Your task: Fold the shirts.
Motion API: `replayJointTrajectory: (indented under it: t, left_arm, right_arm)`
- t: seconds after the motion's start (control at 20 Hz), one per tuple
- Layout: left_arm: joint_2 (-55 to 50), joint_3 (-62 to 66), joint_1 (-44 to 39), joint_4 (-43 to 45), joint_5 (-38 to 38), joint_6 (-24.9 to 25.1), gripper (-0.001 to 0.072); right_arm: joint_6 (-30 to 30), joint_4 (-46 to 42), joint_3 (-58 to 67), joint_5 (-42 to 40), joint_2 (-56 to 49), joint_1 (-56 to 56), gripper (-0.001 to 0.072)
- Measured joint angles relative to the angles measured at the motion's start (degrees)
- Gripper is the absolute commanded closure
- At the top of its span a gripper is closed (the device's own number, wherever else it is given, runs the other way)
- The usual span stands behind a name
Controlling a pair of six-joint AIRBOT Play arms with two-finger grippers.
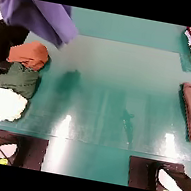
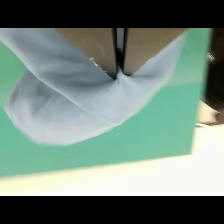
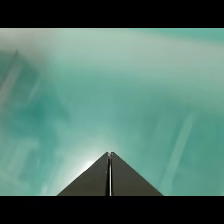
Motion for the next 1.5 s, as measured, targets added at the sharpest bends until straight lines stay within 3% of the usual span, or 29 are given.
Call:
replayJointTrajectory:
  t: [0.15,0.3,0.4,0.65,0.9,1.15,1.5]
  left_arm:
    - [2.95,-4.90,-9.27,-0.35,-8.26,-0.98,0.0683]
    - [3.19,-13.62,-19.30,-3.26,-8.66,-2.82,0.0670]
    - [2.10,-18.84,-25.05,-7.02,-5.35,-3.10,0.0183]
    - [-0.52,-23.93,-29.59,-9.84,-1.73,-3.89,0.0167]
    - [-0.15,-25.83,-16.00,-6.40,-6.91,-4.94,0.0168]
    - [-1.73,-37.00,-1.73,-11.56,-5.35,-4.13,0.0168]
    - [-10.97,-46.25,5.53,-20.22,0.11,0.39,0.0168]
  right_arm:
    - [0.00,0.00,4.26,0.81,0.02,0.00,0.0699]
    - [-0.02,0.00,7.08,2.93,0.00,0.00,0.0699]
    - [-0.02,0.00,8.39,4.81,0.02,0.00,0.0698]
    - [-0.02,-0.02,9.99,9.09,0.26,0.00,0.0698]
    - [-0.02,-0.02,10.32,10.62,0.50,0.00,0.0699]
    - [-0.02,0.02,10.32,11.02,0.44,0.00,0.0698]
    - [-0.02,0.00,10.29,10.99,0.42,0.00,0.0698]
